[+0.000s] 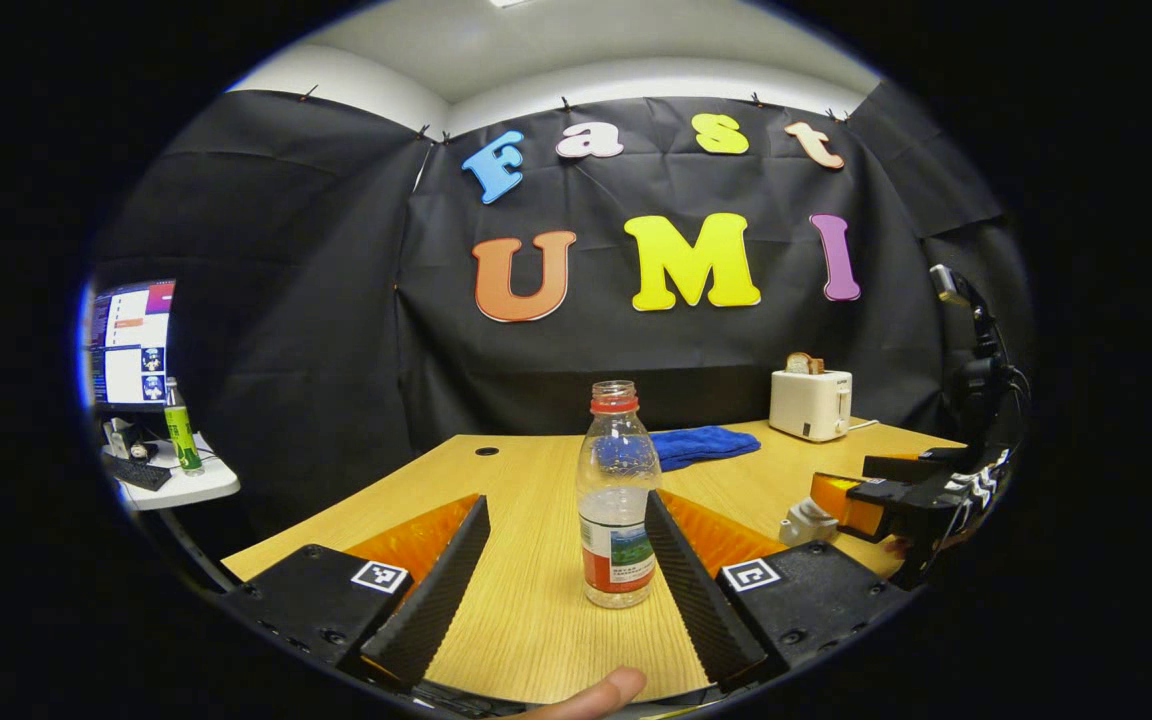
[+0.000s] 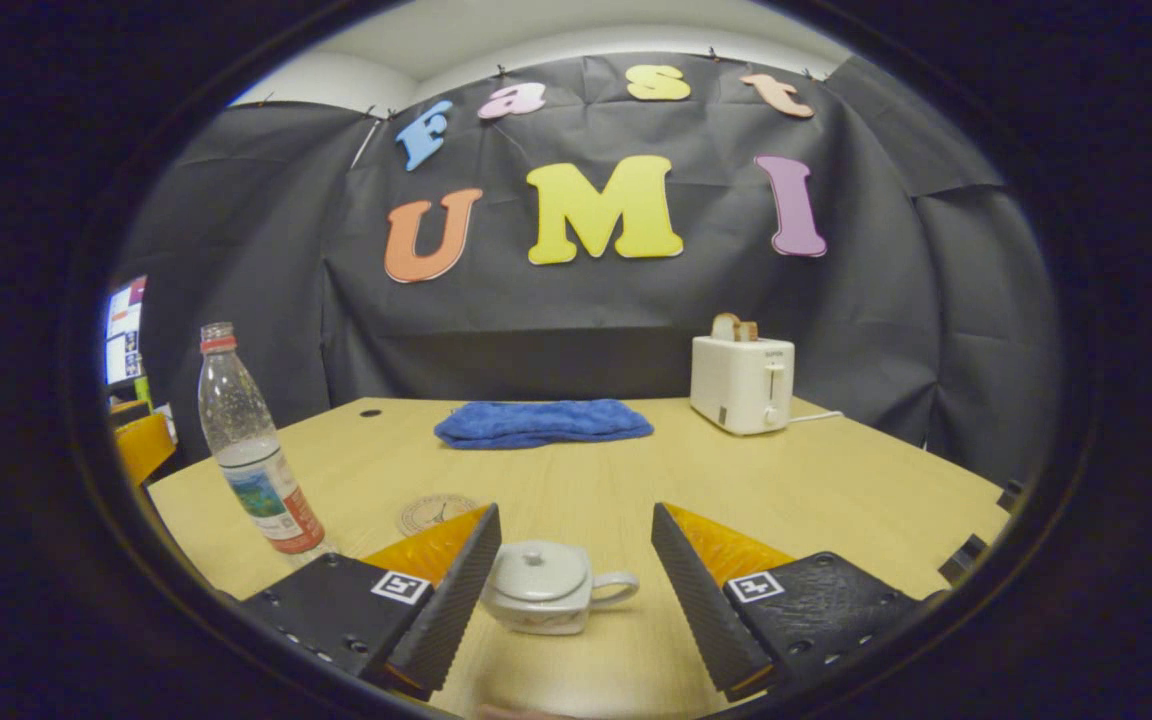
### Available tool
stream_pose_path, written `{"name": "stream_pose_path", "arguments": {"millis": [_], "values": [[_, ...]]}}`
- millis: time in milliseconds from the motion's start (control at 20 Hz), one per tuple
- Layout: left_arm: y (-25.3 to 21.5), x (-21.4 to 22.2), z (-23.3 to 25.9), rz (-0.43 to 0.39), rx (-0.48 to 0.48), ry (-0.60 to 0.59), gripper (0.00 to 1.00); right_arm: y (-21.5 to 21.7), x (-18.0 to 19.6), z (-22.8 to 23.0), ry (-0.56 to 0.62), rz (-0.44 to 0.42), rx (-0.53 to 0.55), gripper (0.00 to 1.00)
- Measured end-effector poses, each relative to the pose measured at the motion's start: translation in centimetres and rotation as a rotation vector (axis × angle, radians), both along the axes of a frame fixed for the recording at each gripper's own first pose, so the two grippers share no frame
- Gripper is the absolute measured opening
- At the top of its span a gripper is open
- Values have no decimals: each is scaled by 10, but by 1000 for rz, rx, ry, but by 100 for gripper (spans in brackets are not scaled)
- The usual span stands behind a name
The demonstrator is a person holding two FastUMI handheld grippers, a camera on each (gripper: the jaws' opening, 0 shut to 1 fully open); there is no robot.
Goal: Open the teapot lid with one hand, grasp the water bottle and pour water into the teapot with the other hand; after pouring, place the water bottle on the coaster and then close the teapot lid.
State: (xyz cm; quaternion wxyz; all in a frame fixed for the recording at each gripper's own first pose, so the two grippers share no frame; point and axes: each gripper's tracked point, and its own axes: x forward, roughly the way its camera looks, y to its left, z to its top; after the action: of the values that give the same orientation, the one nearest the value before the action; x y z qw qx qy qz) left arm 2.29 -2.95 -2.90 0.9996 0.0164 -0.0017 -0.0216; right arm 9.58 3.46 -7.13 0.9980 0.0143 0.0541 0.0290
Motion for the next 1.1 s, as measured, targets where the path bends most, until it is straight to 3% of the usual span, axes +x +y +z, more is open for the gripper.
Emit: {"name": "stream_pose_path", "arguments": {"millis": [100,250,300,350,400,450,500,650,750,900,1100], "values": [[3,3,0,10,21,-12,98,9,1,-2,-2,38,-5,74],[3,5,-5,5,38,-4,98,11,4,-9,11,40,-23,69],[2,6,-7,1,33,0,98,13,6,-11,18,56,-11,50],[1,6,-8,-6,23,3,98,16,5,-10,16,62,-7,44],[1,6,-8,-12,12,6,98,16,5,-9,16,56,-14,30],[0,7,-10,-12,9,17,98,15,9,-12,18,50,-16,27],[1,8,-14,-12,7,22,98,16,10,-12,21,49,-12,11],[0,9,-19,-13,0,41,98,17,8,-14,11,61,-7,8],[-5,9,-23,-31,-14,56,98,16,9,-13,11,55,-13,0],[-12,9,-29,-53,-41,74,98,17,7,-5,3,59,-10,0],[-16,14,-38,-67,-72,101,98,13,-9,42,-135,63,13,0]]}}
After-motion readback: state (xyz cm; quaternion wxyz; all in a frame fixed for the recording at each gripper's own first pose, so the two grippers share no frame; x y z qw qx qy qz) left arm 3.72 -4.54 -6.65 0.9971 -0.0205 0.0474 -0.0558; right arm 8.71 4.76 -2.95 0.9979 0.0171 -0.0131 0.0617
